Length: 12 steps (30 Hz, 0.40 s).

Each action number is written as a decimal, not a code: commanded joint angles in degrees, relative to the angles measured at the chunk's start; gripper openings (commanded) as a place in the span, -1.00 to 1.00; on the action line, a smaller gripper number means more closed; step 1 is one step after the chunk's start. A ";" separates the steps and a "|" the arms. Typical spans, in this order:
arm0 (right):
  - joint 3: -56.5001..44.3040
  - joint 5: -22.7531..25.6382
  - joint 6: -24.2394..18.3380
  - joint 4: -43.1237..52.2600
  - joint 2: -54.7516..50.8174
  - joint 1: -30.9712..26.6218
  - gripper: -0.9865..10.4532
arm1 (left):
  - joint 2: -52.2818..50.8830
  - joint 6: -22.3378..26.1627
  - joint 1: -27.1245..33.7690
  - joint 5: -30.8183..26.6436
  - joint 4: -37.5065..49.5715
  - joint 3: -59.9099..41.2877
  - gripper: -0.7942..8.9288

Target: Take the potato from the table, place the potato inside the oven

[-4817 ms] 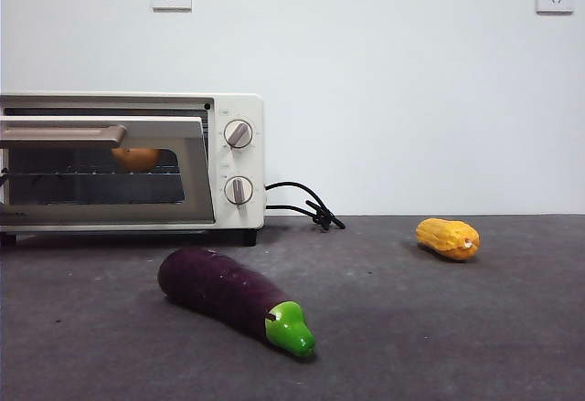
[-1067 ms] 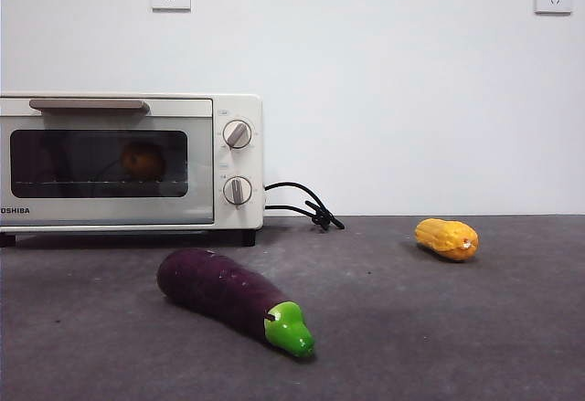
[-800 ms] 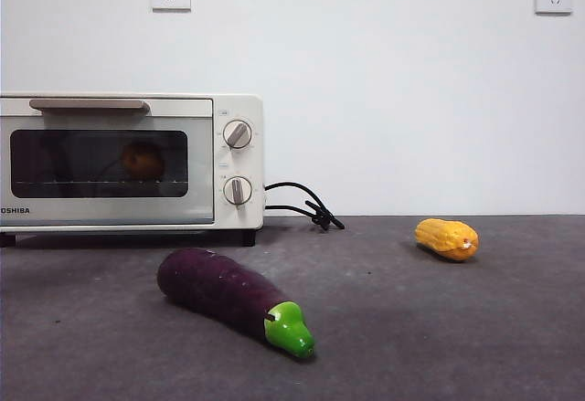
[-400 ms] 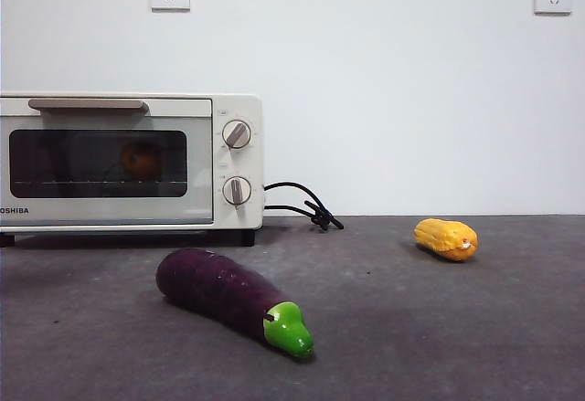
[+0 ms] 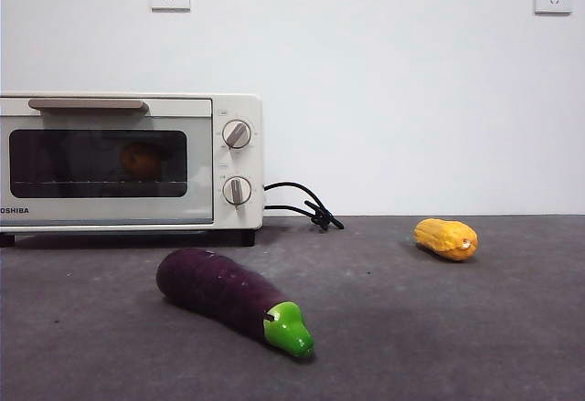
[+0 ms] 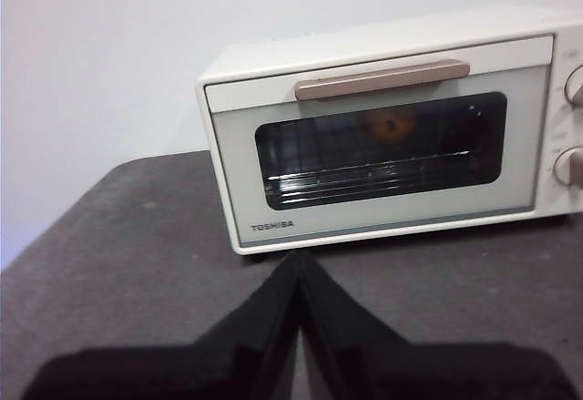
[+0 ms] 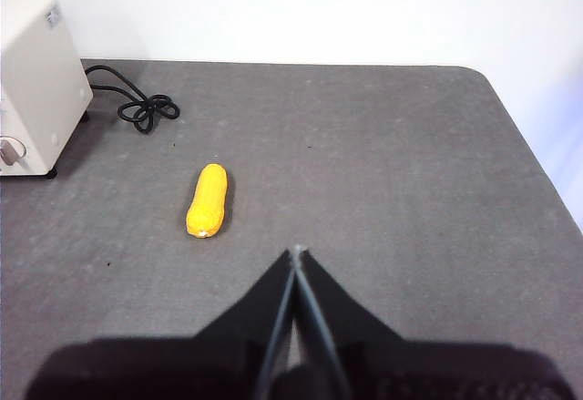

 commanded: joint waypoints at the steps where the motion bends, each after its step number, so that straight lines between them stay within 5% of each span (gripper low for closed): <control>1: -0.37 0.24 0.61 -1.07 -0.20 0.02 -0.83 | -2.16 -3.21 0.15 0.92 -0.81 -2.01 -0.84; 12: -0.37 0.24 0.61 -1.09 -0.20 0.02 -0.83 | -7.10 -1.77 0.20 2.51 -5.81 -6.21 -0.84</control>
